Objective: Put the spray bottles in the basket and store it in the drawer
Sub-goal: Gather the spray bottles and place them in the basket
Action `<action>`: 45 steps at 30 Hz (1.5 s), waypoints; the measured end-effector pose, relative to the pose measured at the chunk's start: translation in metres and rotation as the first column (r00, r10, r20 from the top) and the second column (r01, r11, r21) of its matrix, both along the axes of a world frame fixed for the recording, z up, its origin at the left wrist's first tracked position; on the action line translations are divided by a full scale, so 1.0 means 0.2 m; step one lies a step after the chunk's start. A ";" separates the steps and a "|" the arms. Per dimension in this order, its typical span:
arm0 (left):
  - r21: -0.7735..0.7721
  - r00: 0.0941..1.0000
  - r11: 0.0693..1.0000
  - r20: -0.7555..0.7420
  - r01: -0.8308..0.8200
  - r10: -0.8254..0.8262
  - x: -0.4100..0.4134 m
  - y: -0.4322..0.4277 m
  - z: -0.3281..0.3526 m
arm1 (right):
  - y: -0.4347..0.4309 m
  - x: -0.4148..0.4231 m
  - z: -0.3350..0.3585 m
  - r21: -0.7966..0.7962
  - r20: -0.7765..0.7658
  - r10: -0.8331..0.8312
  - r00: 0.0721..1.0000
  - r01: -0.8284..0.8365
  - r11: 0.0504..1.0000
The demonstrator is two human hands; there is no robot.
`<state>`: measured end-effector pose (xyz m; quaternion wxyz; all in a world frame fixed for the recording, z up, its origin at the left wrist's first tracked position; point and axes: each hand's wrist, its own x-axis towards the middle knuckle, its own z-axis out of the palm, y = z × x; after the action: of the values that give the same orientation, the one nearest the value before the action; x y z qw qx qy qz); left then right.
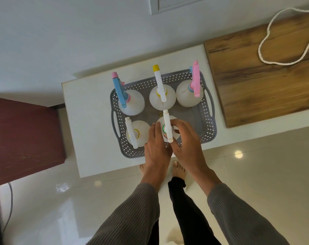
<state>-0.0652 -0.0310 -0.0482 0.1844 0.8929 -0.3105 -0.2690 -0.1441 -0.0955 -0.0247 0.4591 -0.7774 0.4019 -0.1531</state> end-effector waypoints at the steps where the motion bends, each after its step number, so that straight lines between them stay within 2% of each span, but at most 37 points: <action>1: 0.004 1.000 1.000 -0.001 0.007 -0.007 0.00 0.00 0.00 | 0.00 0.00 0.00 0.010 -0.007 0.003 1.000 -0.002 1.000; 5: -0.017 1.000 1.000 0.006 0.015 -0.015 -0.01 0.05 0.07 | 0.01 -0.04 0.02 0.034 -0.006 -0.039 0.999 0.039 0.999; 9: -0.020 0.999 0.999 0.024 0.042 -0.041 -0.09 0.19 0.21 | 0.06 -0.16 0.03 -0.010 -0.030 -0.136 0.990 0.136 0.991; 12: 0.011 0.974 0.980 0.104 0.201 -0.201 -0.17 0.34 0.30 | 0.15 -0.30 0.03 -0.018 -0.055 -0.270 0.961 0.269 0.963; 14: 0.006 0.931 0.935 0.093 0.355 -0.354 -0.22 0.45 0.30 | 0.24 -0.40 0.02 -0.018 -0.075 -0.350 0.934 0.349 0.937; 16: -0.016 0.831 0.833 0.075 0.553 -0.551 -0.25 0.55 0.26 | 0.36 -0.51 0.01 0.001 -0.110 -0.422 0.900 0.425 0.905; 19: 0.026 0.561 0.565 0.095 0.825 -0.823 -0.29 0.68 0.18 | 0.60 -0.67 0.00 0.028 -0.234 -0.512 0.826 0.532 0.846; 22: 0.075 0.329 0.333 0.067 0.940 -0.942 -0.31 0.76 0.11 | 0.88 -0.79 -0.08 0.014 -0.429 -0.538 0.726 0.601 0.799; 24: 0.105 0.195 0.197 0.035 0.975 -0.980 -0.34 0.81 0.06 | 1.11 -0.85 -0.15 0.003 -0.570 -0.538 0.621 0.657 0.754; 26: 0.146 0.081 0.081 0.010 0.986 -0.997 -0.38 0.88 -0.01 | 1.34 -0.87 -0.22 0.063 -0.681 -0.477 0.555 0.694 0.718; 32: 0.233 -0.344 -0.365 -0.127 0.901 -0.930 -0.59 1.15 -0.19 | 1.97 -0.92 -0.38 0.186 -0.797 -0.403 0.450 0.817 0.545; 34: 0.256 -0.457 -0.479 -0.143 0.840 -0.878 -0.68 1.26 -0.24 | 2.15 -0.95 -0.43 0.236 -0.817 -0.366 0.446 0.837 0.493; 37: 0.243 -0.591 -0.605 -0.137 0.758 -0.795 -0.83 1.43 -0.33 | 2.39 -1.03 -0.55 0.277 -0.823 -0.363 0.436 0.867 0.414; 39: 0.231 -0.628 -0.653 -0.177 0.722 -0.758 -0.94 1.54 -0.43 | 2.53 -1.10 -0.66 0.294 -0.826 -0.367 0.427 0.884 0.364; 45: 0.270 -0.669 -0.676 -0.134 0.686 -0.732 -1.24 1.81 -0.83 | 2.88 -1.33 -1.19 0.303 -0.885 -0.258 0.387 0.900 0.314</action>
<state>-0.3139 0.3303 -0.2142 -0.3066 0.1144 -0.9189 -0.2201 -0.4094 0.4795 -0.2630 0.4449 -0.2579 0.8407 0.1696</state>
